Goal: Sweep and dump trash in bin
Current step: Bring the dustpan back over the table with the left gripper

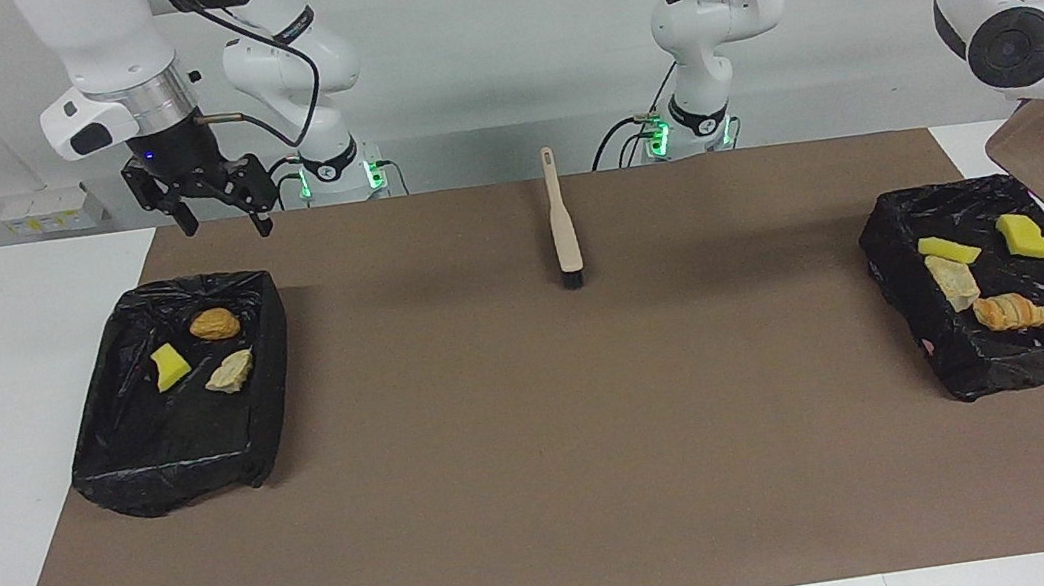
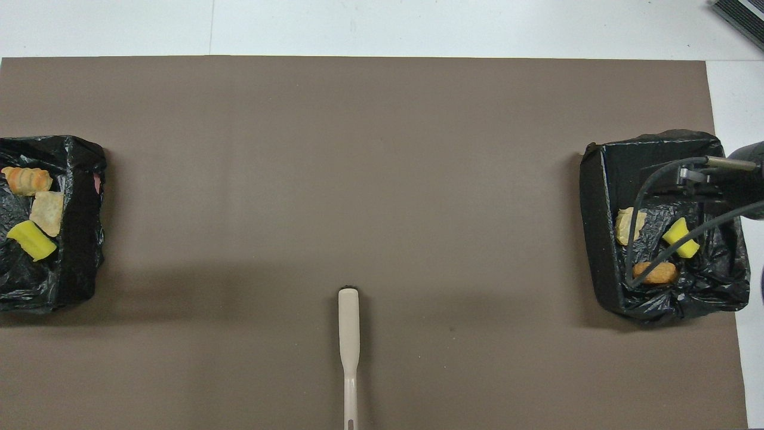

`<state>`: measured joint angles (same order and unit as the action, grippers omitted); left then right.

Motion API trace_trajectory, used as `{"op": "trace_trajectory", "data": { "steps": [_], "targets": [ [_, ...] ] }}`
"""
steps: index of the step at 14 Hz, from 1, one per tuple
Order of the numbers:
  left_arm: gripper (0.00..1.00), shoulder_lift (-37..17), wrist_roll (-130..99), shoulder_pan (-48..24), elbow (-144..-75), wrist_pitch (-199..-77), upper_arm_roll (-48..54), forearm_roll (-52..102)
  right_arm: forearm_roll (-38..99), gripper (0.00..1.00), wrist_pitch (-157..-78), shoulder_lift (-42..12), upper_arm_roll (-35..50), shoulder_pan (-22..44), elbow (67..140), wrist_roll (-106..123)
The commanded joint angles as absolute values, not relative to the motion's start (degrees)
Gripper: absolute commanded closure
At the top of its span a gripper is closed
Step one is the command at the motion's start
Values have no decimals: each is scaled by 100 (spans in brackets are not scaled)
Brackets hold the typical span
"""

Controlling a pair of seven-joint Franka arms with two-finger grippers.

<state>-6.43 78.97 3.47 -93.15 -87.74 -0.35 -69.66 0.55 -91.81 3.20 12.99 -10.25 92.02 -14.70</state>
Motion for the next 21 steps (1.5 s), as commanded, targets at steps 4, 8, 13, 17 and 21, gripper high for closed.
{"op": "trace_trajectory", "data": {
  "steps": [4, 8, 13, 17, 21],
  "targets": [
    [100, -712, 7658, 220, -8307, -8350, -44, -4830, -53, 0, -8930, 290, 1354, -1072, 9088, -1284],
    [100, -615, 5350, 124, -8306, -8174, -9, -2799, -53, 0, -8921, 281, 1354, -1028, 9079, -1274],
    [100, -405, 3485, -527, -8507, -8174, 62, -1778, 44, 0, -8886, 272, 1494, -1274, 9009, -1266],
    [100, -448, 1158, -1333, -8744, -8689, 79, -916, 26, 0, -8851, 255, 1503, -1204, 9000, -1274],
    [100, -650, -919, -2195, -9167, -9851, 79, -335, 0, 0, -8798, 246, 1406, -923, 9000, -1327]
  ]
}}
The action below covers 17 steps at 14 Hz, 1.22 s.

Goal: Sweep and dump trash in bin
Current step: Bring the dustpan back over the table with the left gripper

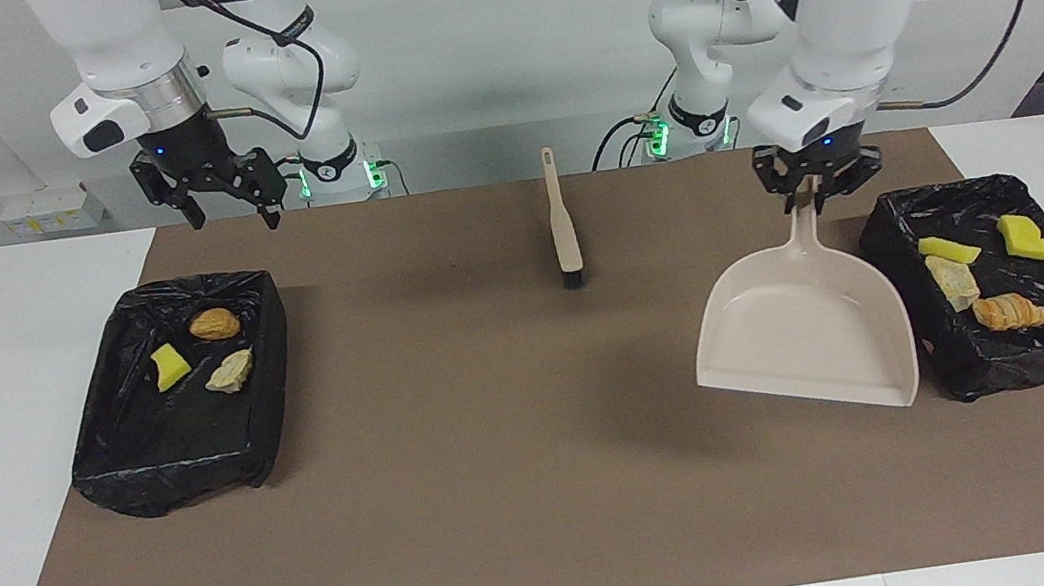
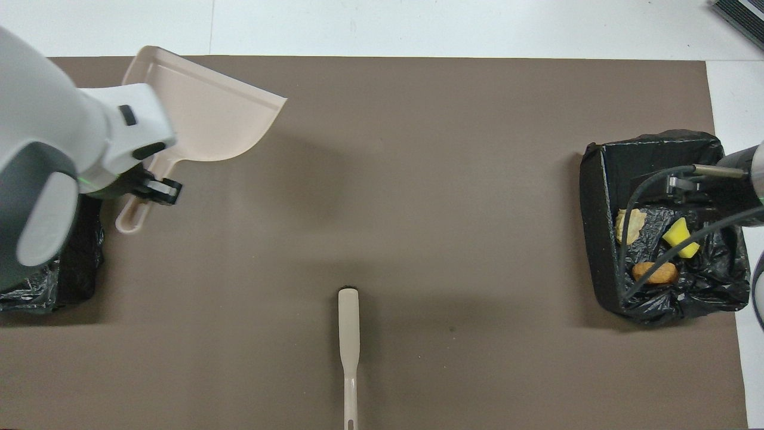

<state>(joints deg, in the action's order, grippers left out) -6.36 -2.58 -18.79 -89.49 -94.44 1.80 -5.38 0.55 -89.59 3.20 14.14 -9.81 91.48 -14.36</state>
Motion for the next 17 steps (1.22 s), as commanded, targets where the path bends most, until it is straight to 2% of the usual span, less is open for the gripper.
{"op": "trace_trajectory", "data": {
  "steps": [1, 5, 10, 17],
  "targets": [
    [100, -772, -1236, -2354, -9167, -10000, 79, -317, 0, 0, -8789, 246, 1389, -888, 8983, -1336],
    [100, -1597, -2659, -3224, -9272, -10966, 79, -264, 9, 0, -8789, 229, 1055, -554, 8921, -1345],
    [100, -1670, -2461, -3533, -10079, -12012, 105, 8, 17, 0, -8850, 237, 800, -377, 8956, -1336],
    [100, -1960, -2426, -3735, -10327, -12463, 105, 176, 79, 0, -8895, 281, 800, -439, 9009, -1345]
  ]
}}
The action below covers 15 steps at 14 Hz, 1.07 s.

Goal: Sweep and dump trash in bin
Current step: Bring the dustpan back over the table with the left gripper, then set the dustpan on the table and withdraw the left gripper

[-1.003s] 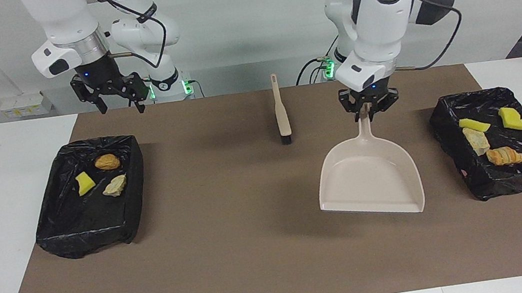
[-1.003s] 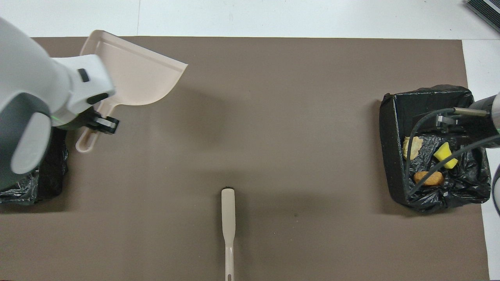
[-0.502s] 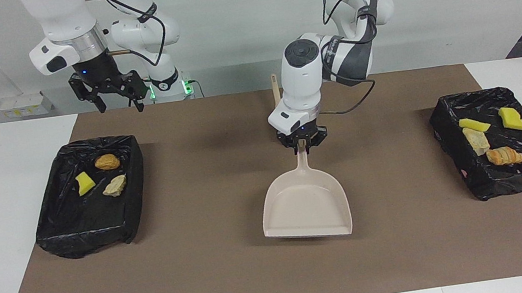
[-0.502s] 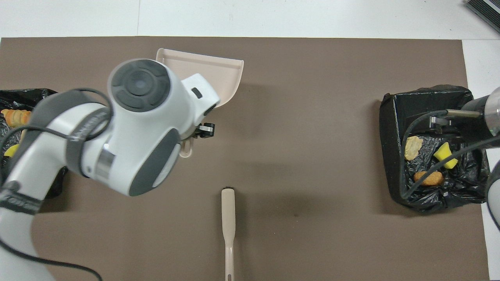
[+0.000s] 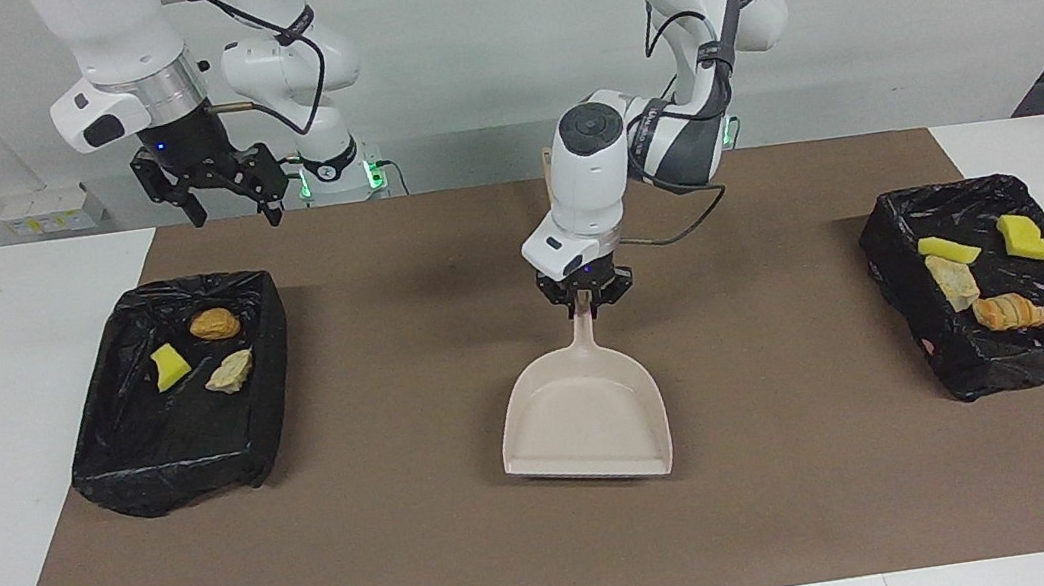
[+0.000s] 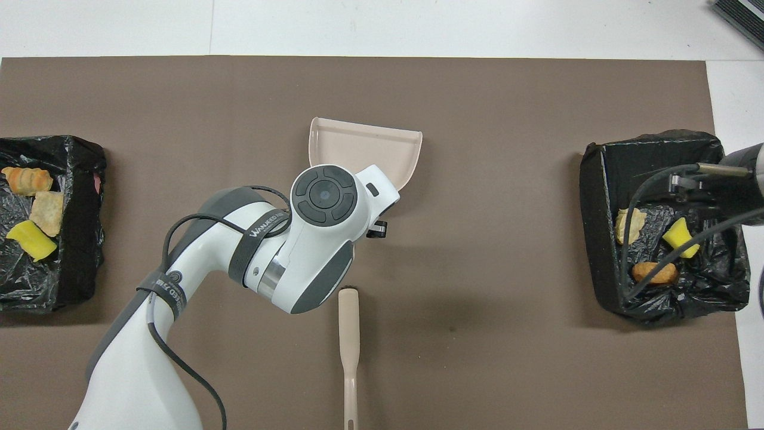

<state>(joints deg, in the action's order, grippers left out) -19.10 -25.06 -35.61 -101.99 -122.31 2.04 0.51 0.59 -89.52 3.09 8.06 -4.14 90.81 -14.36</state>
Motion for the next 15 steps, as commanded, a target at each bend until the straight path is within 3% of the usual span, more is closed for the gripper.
{"op": "trace_trajectory", "data": {
  "steps": [1, 3, 12, 15],
  "targets": [
    [87, -1960, -2461, -3727, -10310, -12463, 105, 176, 88, 0, -8886, 299, 800, -439, 9052, -1345],
    [0, -1943, -2513, -3718, -10292, -12445, 97, 176, 79, 0, -8894, 308, 800, -439, 9053, -1345],
    [0, -854, -1664, -2471, -10336, -11077, 70, 185, 88, 0, -8903, 290, 800, -440, 9044, -1336],
    [0, -283, -995, -1822, -10677, -10548, 79, 185, 88, 0, -8903, 290, 800, -448, 9044, -1345]
  ]
}}
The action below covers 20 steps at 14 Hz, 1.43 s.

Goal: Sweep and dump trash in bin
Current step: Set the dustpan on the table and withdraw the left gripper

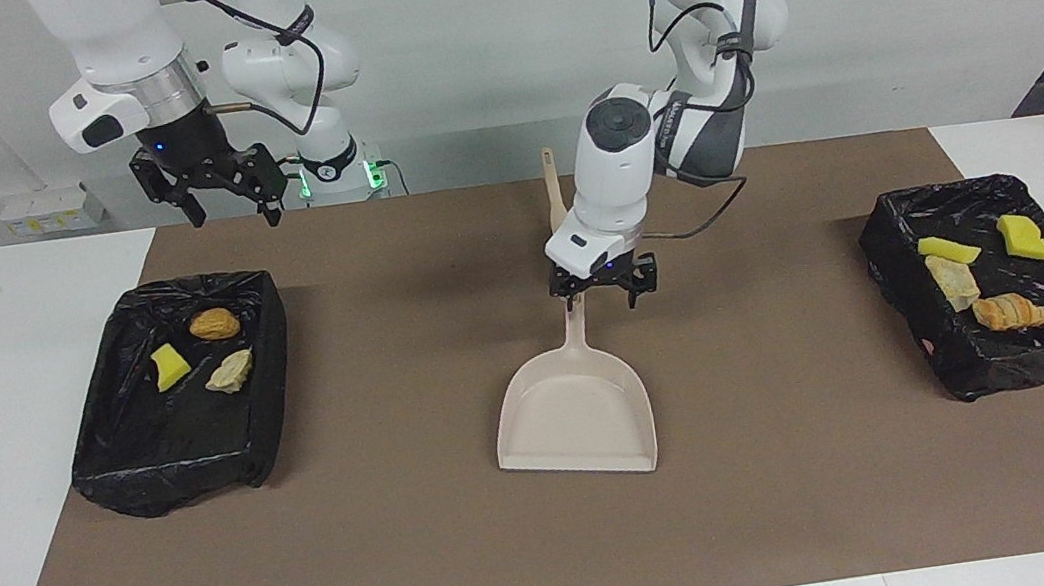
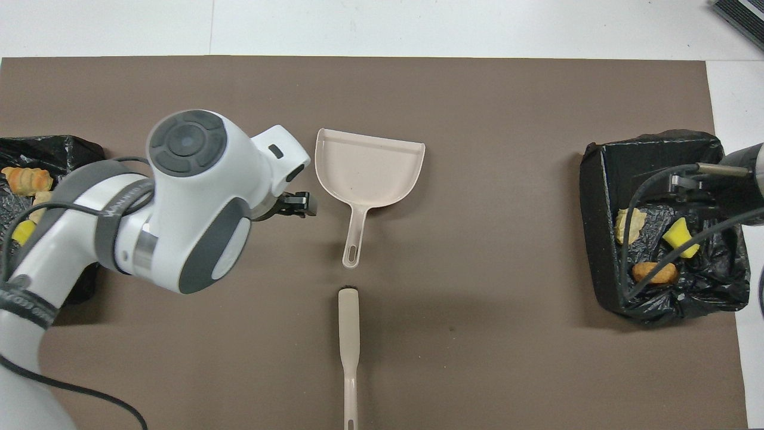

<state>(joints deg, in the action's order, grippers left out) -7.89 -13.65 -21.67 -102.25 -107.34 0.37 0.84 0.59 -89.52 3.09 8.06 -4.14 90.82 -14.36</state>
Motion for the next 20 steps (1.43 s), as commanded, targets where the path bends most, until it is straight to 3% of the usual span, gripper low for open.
{"op": "trace_trajectory", "data": {
  "steps": [1, 11, 20],
  "targets": [
    [0, -125, -793, -1654, -10783, -10390, 79, 185, 88, 0, -8903, 290, 800, -440, 9044, -1345],
    [0, 220, 192, -62, -10969, -9949, 27, 123, 88, 0, -8895, 290, 800, -439, 9044, -1336],
    [0, 176, 246, 88, -9081, -8501, 53, -106, 88, 0, -8895, 299, 800, -439, 9044, -1274]
  ]
}}
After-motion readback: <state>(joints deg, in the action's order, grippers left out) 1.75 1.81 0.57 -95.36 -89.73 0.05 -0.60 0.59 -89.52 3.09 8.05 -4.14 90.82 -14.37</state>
